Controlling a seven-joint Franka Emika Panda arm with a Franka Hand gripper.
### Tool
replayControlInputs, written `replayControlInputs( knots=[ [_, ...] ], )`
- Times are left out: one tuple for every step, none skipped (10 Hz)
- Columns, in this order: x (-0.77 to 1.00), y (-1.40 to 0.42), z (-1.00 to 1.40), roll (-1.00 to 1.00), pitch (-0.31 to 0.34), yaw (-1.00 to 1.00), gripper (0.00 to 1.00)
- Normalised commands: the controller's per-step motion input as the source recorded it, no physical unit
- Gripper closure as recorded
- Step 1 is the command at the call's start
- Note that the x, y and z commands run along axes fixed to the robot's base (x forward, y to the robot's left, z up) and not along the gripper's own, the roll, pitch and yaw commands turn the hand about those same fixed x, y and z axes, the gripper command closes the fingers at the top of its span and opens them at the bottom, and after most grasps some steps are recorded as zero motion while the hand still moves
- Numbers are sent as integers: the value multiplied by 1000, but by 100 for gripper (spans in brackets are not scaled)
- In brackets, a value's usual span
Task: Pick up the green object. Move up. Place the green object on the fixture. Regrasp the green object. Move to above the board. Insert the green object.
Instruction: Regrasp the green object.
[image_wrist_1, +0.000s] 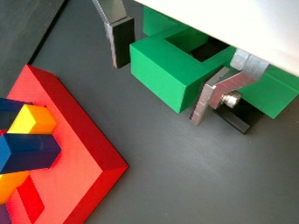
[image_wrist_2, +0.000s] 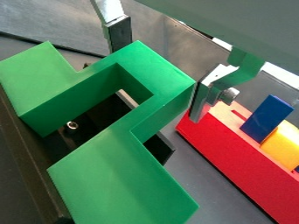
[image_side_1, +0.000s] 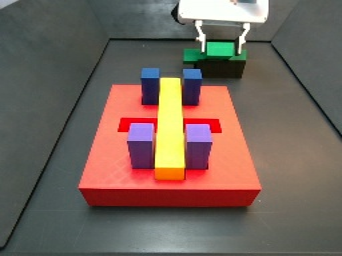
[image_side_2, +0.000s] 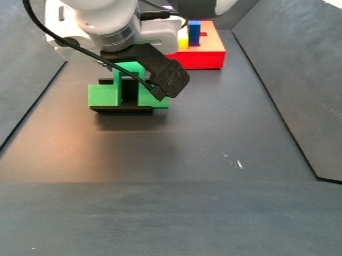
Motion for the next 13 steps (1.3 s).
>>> replayControlInputs(
  knots=[
    [-117, -171, 289, 831, 29, 0, 0],
    [-54, -203, 414, 1000, 111, 0, 0],
    [-17, -263, 377, 1000, 129, 0, 0],
    [-31, -337, 311, 1000, 77, 0, 0],
    [0, -397, 240, 1000, 54, 0, 0],
    [0, -386, 11, 994, 117, 46, 0],
    [137, -194, -223, 717, -49, 126, 0],
    [311, 0, -369, 403, -454, 211, 0],
    [386, 0, -374, 306, -594, 217, 0],
    [337, -9, -291, 191, -646, 194, 0],
    [291, -9, -94, 106, -726, 220, 0],
    [-214, -29, 269, 0, -857, 157, 0],
    [-266, -183, 500, 220, -580, 149, 0]
  ],
)
